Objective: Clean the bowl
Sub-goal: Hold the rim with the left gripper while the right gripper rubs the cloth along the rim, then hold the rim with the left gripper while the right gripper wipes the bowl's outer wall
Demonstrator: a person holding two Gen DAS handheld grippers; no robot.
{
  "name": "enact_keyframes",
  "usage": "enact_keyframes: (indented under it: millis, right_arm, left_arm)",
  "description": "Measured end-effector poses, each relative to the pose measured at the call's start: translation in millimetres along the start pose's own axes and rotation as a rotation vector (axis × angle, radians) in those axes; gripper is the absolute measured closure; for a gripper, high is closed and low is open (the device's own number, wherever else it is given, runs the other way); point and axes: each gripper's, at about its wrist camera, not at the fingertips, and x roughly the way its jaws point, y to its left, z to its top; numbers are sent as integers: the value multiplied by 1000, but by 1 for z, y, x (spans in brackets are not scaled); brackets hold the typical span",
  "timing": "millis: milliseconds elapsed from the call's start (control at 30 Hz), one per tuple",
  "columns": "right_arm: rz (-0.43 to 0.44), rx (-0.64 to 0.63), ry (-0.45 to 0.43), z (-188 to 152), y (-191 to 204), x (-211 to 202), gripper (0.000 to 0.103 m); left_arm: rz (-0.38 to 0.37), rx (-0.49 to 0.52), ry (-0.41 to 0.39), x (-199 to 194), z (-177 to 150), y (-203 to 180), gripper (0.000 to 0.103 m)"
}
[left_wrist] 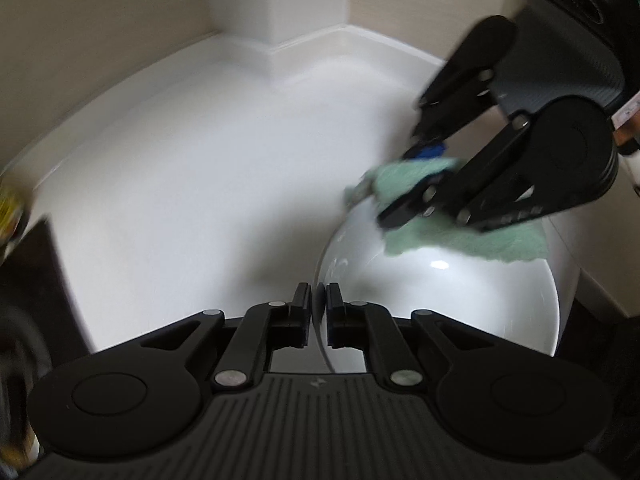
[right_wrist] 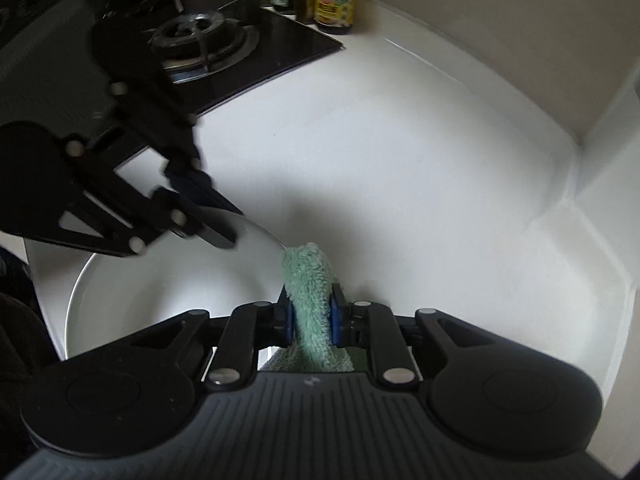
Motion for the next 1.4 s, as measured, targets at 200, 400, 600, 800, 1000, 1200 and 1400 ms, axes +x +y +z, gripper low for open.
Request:
enact_keyframes:
  millis: [200,400,600,800,1000,1200,1400]
  right_arm:
    - [68,7,61,-22,-1,-6,92]
    - [21,-106,129,-11,0,3,91]
    - [-35,-46,26,6,5,9,89]
    - [2,69,-16,-9,0,-1,92]
    - [67,7,89,-18,-5,-1,92]
    - [-11,-96,99,3,4,5,89]
    - [-9,-71,39,4,10,5,91]
  left_arm:
    - [-92,62,3,-5,-3,11,98]
    - [-79,223,19,5,15,14,97]
    - [-42,113,-3,-9,7,14,94]
    - [25,-3,0,-27,-14,-1,94]
    - [-36,107,9,-29,-9,2,96]
    - [-43,247,23,-3,19,-9,94]
    - [26,109,23,-12,14,-13,93]
